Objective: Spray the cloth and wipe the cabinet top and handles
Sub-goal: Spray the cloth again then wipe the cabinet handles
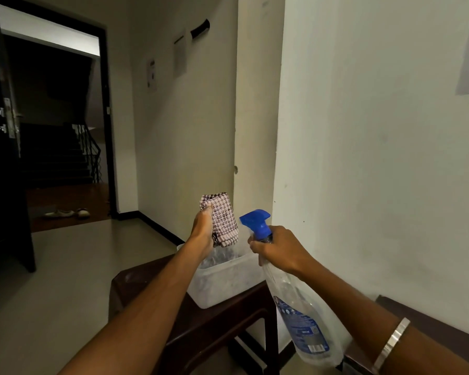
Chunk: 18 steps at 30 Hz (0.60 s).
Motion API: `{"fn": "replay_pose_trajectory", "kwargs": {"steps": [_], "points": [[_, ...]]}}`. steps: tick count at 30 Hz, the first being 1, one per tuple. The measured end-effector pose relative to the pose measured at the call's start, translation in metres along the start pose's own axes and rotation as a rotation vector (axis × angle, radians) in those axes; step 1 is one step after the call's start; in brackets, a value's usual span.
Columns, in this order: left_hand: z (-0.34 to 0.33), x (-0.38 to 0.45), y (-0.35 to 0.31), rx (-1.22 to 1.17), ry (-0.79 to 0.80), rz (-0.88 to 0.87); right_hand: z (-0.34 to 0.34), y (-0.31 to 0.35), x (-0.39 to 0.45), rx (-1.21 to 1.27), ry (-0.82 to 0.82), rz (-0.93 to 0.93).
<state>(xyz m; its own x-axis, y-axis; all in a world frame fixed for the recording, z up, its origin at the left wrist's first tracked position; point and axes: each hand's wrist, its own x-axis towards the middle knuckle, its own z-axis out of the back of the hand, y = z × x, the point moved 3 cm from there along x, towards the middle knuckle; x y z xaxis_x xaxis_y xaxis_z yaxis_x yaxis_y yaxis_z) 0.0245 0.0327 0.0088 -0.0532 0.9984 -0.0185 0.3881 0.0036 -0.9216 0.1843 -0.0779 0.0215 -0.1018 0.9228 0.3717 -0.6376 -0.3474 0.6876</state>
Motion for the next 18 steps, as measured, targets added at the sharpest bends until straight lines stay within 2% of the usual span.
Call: {"fn": "replay_pose_trajectory", "kwargs": {"steps": [5,9,13,18], "points": [[0.000,-0.003,0.000,-0.022,0.005,0.020,0.016,0.004,0.009,-0.067,-0.018,0.025],[0.004,0.000,-0.002,0.027,-0.026,-0.015,0.033,0.027,0.025,-0.086,-0.046,0.126],[0.020,0.007,-0.002,0.310,-0.141,-0.072,0.061,0.055,0.061,-0.105,-0.153,0.237],[0.030,0.019,0.000,0.548,-0.151,-0.136,0.075,0.074,0.111,-0.102,-0.311,0.256]]}}
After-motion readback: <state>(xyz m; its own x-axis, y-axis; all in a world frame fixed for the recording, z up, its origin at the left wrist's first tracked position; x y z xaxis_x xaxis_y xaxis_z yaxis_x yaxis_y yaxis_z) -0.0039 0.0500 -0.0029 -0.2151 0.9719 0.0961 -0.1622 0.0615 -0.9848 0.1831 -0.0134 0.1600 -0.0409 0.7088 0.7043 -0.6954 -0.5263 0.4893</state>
